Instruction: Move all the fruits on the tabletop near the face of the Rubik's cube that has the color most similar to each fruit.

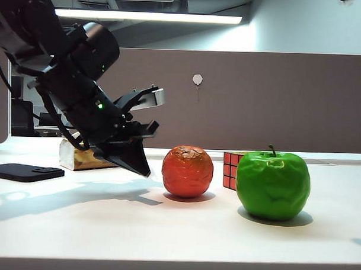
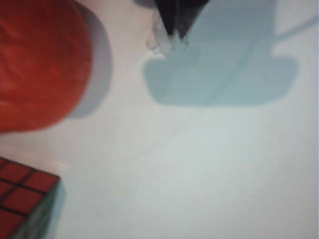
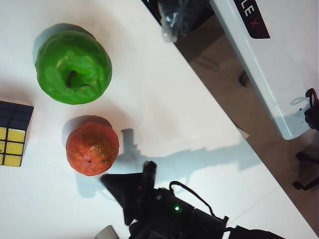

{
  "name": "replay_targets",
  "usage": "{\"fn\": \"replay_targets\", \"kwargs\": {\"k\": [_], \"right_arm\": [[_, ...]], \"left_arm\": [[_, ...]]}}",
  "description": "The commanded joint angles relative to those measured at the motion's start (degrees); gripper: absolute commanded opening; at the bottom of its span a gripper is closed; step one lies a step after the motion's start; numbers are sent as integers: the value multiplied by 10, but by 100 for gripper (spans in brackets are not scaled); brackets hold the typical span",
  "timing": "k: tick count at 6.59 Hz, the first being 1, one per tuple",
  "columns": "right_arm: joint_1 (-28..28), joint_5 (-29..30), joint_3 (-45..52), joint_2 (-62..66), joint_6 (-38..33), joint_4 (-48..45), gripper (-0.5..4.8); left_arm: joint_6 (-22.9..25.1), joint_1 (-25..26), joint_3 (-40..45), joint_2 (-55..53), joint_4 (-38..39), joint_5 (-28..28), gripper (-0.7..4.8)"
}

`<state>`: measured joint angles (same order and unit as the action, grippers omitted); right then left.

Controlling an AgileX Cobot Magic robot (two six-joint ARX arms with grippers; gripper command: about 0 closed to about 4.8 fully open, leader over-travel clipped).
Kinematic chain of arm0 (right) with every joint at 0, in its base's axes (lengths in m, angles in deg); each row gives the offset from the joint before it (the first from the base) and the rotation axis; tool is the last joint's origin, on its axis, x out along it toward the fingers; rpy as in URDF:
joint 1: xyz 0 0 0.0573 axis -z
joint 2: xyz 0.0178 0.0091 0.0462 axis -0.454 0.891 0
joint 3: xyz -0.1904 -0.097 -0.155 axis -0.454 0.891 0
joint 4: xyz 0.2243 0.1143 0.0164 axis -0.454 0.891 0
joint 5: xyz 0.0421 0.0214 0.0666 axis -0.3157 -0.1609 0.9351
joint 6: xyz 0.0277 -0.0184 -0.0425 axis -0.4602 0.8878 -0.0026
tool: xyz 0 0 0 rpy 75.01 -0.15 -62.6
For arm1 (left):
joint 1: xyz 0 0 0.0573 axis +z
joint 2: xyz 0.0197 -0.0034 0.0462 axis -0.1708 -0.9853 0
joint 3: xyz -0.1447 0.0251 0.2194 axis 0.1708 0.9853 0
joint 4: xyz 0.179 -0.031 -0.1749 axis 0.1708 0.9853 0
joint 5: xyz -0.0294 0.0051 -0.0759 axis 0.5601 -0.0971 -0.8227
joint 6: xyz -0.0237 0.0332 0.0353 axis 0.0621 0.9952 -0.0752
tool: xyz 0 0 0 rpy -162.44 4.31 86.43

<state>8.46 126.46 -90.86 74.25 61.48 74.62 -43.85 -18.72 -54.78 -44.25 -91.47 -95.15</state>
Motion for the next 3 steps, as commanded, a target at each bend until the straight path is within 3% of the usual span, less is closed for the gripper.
{"fn": "replay_targets", "kwargs": {"k": [1, 3], "right_arm": [[0, 1, -2, -5, 3, -1, -1], [0, -14, -2, -3, 3, -8, -1]], "left_arm": [[4, 0, -2, 26, 98, -87, -5], [9, -3, -2, 26, 82, -145, -5]]}}
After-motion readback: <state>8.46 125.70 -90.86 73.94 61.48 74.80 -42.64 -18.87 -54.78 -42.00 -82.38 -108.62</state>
